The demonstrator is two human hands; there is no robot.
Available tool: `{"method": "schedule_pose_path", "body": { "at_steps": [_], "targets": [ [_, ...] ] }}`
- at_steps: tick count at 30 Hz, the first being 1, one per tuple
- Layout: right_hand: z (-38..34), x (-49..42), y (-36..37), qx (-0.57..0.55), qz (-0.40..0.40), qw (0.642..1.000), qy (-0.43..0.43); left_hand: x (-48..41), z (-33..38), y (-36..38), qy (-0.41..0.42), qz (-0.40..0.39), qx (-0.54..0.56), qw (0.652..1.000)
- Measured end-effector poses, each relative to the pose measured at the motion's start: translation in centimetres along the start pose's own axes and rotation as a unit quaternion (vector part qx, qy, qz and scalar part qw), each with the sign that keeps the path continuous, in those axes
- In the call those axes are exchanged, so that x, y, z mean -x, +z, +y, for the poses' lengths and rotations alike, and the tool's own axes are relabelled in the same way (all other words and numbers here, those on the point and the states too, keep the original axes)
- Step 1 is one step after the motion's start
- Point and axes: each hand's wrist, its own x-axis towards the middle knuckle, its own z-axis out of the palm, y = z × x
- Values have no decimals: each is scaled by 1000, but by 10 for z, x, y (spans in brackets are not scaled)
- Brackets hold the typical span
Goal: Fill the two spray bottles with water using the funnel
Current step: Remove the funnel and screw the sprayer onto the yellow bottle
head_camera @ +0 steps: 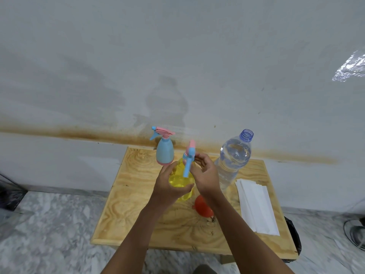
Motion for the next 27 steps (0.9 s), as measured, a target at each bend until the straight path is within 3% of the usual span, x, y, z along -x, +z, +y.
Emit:
{"method": "schedule_pose_path", "body": {
  "at_steps": [6,11,17,27],
  "targets": [
    [-9,-8,-18,20,-127,992,14,1,2,-2,-24,-24,-2,999],
    [-8,-6,-9,75,-32,997,-9,2,-1,-4,-20,-40,-18,999],
    [-18,-7,-20,56,-146,988,8,4,3,-8,-19,-65,-18,998],
    [-21,9,-4,96,-28,993,-66,6,4,-3,-19,-48,-11,999]
  ]
}}
